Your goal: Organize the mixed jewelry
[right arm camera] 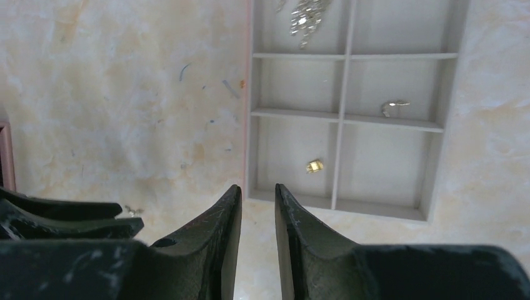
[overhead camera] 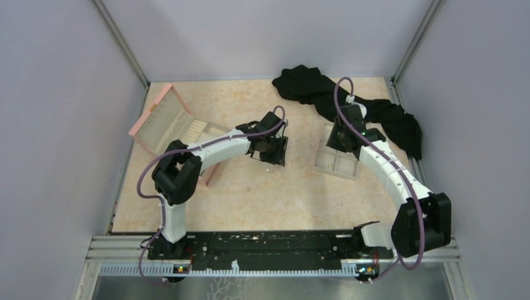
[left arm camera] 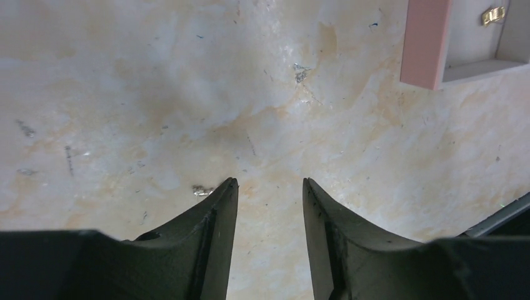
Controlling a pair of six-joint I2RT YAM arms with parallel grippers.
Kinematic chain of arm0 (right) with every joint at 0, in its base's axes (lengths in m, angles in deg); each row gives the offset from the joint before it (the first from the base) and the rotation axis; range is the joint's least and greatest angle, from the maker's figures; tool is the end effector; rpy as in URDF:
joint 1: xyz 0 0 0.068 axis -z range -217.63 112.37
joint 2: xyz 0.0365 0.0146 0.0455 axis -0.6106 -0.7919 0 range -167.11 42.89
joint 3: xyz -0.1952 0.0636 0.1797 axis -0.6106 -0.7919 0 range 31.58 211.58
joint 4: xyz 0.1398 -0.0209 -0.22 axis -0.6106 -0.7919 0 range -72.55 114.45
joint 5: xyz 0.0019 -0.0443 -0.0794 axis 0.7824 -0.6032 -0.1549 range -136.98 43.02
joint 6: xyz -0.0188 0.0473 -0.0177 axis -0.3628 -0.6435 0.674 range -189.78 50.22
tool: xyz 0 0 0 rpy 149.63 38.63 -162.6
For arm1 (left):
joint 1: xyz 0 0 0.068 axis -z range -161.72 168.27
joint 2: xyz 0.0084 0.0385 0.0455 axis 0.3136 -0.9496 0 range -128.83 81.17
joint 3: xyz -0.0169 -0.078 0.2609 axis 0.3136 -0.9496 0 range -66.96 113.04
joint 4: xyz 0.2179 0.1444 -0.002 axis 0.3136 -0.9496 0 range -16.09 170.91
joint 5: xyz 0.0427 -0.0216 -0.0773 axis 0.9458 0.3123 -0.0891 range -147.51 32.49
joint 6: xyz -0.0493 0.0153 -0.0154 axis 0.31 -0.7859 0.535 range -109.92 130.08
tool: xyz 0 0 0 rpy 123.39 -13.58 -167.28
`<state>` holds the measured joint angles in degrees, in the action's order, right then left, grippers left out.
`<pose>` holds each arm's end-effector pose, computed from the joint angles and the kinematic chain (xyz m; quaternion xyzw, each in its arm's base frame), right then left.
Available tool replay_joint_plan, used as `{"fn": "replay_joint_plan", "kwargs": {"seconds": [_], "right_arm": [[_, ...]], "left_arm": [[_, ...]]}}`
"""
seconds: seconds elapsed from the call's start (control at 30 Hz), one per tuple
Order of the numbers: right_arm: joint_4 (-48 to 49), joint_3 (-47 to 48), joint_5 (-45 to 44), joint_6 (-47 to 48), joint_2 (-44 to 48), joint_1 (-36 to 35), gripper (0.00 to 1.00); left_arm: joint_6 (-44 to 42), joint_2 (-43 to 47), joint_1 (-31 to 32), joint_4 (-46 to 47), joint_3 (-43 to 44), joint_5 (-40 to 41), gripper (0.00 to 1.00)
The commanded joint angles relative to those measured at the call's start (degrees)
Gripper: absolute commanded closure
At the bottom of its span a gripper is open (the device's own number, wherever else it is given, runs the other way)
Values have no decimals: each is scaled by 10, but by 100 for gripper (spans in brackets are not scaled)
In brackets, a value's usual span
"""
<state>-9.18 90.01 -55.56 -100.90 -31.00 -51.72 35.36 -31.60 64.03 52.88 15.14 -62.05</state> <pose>0.2636 0.0606 0.2772 0.1642 0.9201 0.0693 0.3488 0.2914 -0.3031 0.1901 0.1815 0.9449 -0.1876 0.1973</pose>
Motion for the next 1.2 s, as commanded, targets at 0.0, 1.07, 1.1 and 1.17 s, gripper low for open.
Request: {"fn": "replay_joint_plan", "kwargs": {"seconds": [0.0,1.07,1.1,1.17], "right_arm": [[20,-5,33,8,8,-62,73],[70,175,-28,136,-373,-352,61],[72,174,-35,138,-372,-352,62],[73,174,-42,140,-373,-351,66]], "left_arm": [[-15,58,-45,-45,26,-7,49],[-26,195,-315,-210,35,-1,26],[-25,194,-316,-209,35,-2,26],[-22,193,-318,-206,33,-6,26]]}}
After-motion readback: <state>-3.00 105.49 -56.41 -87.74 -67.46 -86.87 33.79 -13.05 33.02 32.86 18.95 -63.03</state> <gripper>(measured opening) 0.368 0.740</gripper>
